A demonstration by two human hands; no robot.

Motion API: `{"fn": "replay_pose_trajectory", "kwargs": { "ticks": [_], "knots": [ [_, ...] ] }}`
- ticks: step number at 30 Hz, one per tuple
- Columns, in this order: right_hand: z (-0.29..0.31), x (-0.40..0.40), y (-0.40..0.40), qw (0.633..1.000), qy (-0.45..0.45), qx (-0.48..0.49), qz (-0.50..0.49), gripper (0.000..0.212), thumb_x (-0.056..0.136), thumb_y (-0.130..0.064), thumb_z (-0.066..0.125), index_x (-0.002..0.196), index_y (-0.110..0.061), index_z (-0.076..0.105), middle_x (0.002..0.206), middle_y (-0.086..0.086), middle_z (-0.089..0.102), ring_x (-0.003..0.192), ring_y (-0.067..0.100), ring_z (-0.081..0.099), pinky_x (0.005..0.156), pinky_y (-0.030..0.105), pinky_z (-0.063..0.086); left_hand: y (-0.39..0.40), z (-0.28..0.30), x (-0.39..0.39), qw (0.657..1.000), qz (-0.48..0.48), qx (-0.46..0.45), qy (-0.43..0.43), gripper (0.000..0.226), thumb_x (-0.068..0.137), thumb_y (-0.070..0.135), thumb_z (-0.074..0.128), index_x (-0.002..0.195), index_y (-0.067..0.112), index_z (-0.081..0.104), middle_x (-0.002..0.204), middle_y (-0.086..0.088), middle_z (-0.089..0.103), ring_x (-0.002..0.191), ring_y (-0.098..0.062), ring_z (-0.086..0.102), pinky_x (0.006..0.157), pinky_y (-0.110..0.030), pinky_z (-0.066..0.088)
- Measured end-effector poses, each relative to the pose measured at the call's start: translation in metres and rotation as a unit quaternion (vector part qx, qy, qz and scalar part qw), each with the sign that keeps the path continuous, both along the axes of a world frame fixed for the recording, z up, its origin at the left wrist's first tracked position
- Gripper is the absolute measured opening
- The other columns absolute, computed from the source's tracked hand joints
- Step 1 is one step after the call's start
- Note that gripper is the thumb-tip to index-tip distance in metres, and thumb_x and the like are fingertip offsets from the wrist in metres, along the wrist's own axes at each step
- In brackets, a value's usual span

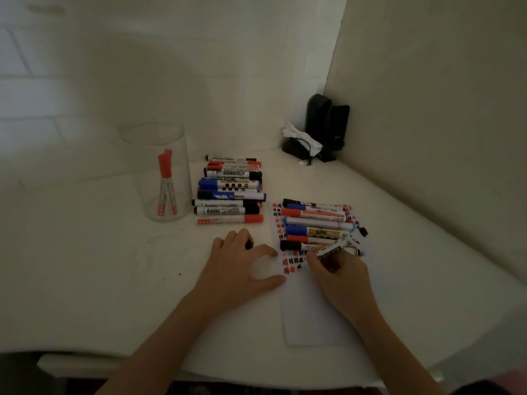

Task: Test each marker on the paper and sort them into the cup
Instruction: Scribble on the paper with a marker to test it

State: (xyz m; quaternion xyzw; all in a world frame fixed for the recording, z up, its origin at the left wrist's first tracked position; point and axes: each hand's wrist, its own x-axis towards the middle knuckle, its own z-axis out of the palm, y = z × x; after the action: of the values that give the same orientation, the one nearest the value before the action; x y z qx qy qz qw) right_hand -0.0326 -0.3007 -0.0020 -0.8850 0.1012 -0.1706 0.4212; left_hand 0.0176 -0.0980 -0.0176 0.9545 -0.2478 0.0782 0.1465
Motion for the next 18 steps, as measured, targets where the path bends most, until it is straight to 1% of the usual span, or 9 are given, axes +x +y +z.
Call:
{"fn": "replay_pose_trajectory", "kwargs": {
  "ticks": [3,7,11,13,15,18],
  "knots": [
    [0.0031,-0.0011,0.0020,1.000,-0.006,0.001,0.006,0.029,0.086,-0.030,0.068,0.060,-0.027,0.055,0.055,-0.014,0.056,0.058,-0.013,0.054,0.055,0.001,0.038,-0.0004,0.0006,0.0002,1.000,0.001,0.004,0.006,0.069,0.068,0.087,0.025,0.123,0.050,0.046,0.095,0.009,0.035,0.091,-0.009,0.033,0.082,-0.030,0.027],
    [0.0036,-0.0022,0.0041,1.000,0.000,-0.002,0.021,0.026,0.086,-0.029,0.067,0.063,-0.028,0.055,0.058,-0.015,0.057,0.059,-0.015,0.054,0.055,0.001,0.038,-0.0003,0.0002,0.0001,1.000,0.002,0.004,0.004,0.069,0.068,0.087,0.024,0.122,0.050,0.046,0.095,0.010,0.035,0.091,-0.008,0.033,0.083,-0.030,0.027],
    [0.0023,-0.0023,0.0027,1.000,-0.015,0.001,0.009,0.025,0.086,-0.029,0.067,0.064,-0.026,0.056,0.059,-0.012,0.058,0.060,-0.011,0.055,0.054,0.002,0.038,0.0003,-0.0014,0.0005,1.000,0.001,-0.001,0.001,0.066,0.070,0.087,0.028,0.121,0.050,0.047,0.094,0.010,0.035,0.090,-0.009,0.034,0.081,-0.030,0.026],
    [0.0017,-0.0022,0.0016,1.000,-0.010,0.004,0.006,0.024,0.086,-0.030,0.067,0.065,-0.026,0.057,0.060,-0.011,0.059,0.060,-0.010,0.055,0.054,0.002,0.039,0.0000,-0.0013,0.0003,1.000,0.002,-0.001,-0.001,0.065,0.070,0.086,0.029,0.121,0.050,0.047,0.094,0.010,0.035,0.090,-0.009,0.033,0.080,-0.030,0.025],
    [0.0016,-0.0018,0.0013,1.000,0.001,0.005,0.009,0.021,0.085,-0.033,0.067,0.067,-0.024,0.060,0.063,-0.011,0.062,0.062,-0.005,0.058,0.055,0.003,0.041,-0.0005,-0.0013,0.0002,1.000,0.004,0.002,0.002,0.065,0.070,0.086,0.030,0.122,0.050,0.047,0.094,0.010,0.035,0.090,-0.009,0.033,0.080,-0.030,0.025],
    [0.0021,-0.0023,0.0033,1.000,0.003,0.013,0.018,0.021,0.085,-0.030,0.068,0.066,-0.024,0.060,0.062,-0.011,0.062,0.060,-0.004,0.058,0.055,0.003,0.041,-0.0005,-0.0009,0.0000,1.000,0.008,0.006,-0.002,0.065,0.070,0.086,0.029,0.122,0.051,0.047,0.094,0.010,0.035,0.089,-0.008,0.032,0.080,-0.029,0.024]
  ]
}}
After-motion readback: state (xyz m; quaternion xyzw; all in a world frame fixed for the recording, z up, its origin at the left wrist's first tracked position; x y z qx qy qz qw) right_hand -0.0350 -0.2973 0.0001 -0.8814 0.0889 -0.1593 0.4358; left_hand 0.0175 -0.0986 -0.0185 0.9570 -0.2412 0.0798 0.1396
